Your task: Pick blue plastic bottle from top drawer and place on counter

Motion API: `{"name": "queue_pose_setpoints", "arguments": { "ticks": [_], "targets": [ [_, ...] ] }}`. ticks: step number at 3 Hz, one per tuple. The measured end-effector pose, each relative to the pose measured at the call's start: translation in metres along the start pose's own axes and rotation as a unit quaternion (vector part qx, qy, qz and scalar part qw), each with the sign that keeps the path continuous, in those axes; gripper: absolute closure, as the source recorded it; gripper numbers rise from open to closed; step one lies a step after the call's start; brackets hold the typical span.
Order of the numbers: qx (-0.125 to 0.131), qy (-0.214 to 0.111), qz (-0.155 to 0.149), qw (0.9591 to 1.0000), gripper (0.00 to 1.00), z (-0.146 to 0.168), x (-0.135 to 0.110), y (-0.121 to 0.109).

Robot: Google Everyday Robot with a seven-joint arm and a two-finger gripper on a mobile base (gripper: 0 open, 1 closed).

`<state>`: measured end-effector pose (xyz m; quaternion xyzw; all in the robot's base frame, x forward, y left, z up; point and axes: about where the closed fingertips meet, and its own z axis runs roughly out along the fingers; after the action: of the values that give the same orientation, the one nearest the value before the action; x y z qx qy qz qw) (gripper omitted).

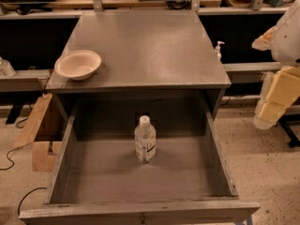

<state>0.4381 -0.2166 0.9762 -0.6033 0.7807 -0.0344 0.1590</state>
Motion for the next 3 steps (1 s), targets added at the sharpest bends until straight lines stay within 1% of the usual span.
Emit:
{"name": "queue_pose_setpoints", "arguments": {
  "ticks": [1, 2, 3],
  "targets": [
    [0.0, 0.0, 0.0, 1.0, 0.0, 0.0, 0.0, 0.0],
    [0.001, -0.013, 0.003, 0.9999, 0.0, 0.007, 0.0, -0.001],
    [-0.03, -0.089, 0.014, 0.9954, 0.0, 0.07, 0.007, 0.013]
  ]
}}
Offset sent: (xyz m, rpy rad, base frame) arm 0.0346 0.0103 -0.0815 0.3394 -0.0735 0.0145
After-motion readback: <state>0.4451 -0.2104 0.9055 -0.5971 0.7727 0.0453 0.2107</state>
